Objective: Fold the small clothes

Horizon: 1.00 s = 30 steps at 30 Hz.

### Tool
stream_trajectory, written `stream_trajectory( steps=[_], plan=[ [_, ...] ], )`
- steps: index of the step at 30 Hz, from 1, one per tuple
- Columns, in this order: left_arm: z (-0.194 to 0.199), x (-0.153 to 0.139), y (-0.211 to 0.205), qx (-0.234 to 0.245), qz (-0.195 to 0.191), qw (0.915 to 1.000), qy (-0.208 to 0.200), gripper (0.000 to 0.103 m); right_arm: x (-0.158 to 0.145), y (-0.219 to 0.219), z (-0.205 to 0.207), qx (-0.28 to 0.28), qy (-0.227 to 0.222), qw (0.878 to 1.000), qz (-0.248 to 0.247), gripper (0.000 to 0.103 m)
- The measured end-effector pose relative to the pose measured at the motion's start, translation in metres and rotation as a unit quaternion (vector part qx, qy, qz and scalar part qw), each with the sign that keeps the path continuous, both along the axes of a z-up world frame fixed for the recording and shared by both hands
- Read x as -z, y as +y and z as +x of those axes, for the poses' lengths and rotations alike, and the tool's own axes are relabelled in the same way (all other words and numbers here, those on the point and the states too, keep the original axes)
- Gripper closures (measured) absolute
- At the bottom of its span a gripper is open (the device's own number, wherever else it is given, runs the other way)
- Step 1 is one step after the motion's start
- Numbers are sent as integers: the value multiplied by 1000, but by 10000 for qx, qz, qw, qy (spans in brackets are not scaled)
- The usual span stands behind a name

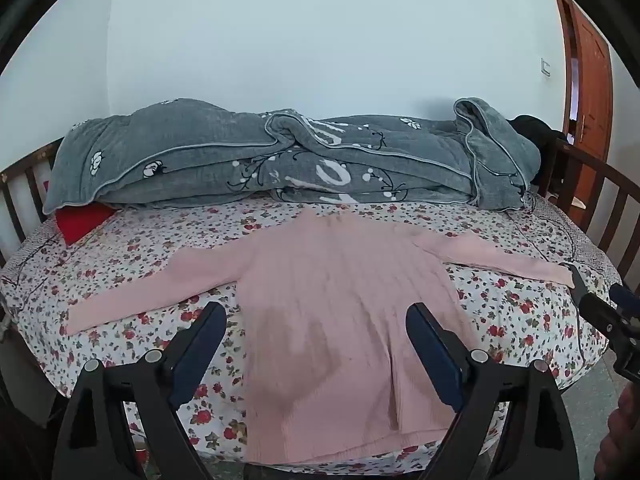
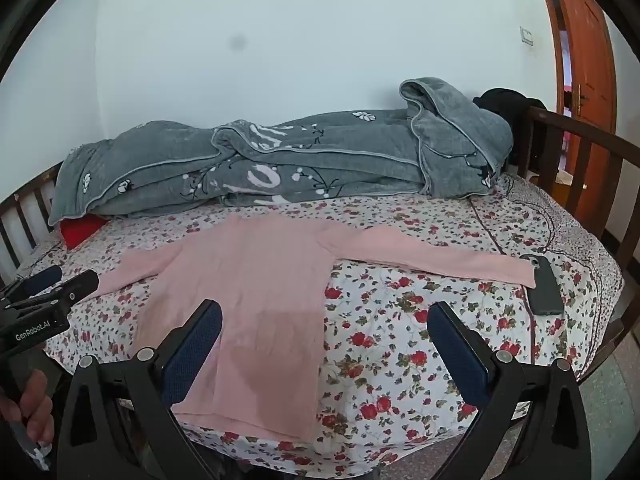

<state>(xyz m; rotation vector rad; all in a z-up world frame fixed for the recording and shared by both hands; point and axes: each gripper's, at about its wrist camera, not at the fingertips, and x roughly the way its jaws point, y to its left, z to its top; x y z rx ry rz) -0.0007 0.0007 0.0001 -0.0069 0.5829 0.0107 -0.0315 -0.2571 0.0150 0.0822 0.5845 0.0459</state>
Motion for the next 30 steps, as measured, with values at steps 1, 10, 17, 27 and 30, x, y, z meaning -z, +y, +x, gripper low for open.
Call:
stream_trajectory(
  steps=[1, 10, 17, 27, 30],
  plan=[
    [-1, 0, 1, -6, 1, 10000, -20, 12, 0, 1, -1, 1, 17, 10000, 1, 2],
    [-2, -8, 3, -66, -71, 9999, -67, 12, -4, 5, -2, 1, 71, 10000, 13, 2],
    [-7, -15, 10, -191, -121, 9997, -37, 12, -7, 7, -5, 9, 71, 10000, -44, 2],
    [-13, -16, 26, -314, -123, 9994, 22, 12, -13, 15, -9, 0, 116, 9999, -49, 2],
    [-15, -17, 28, -329, -117, 9994, 24, 12, -14, 16, -9, -2, 108, 9999, -44, 2]
  ],
)
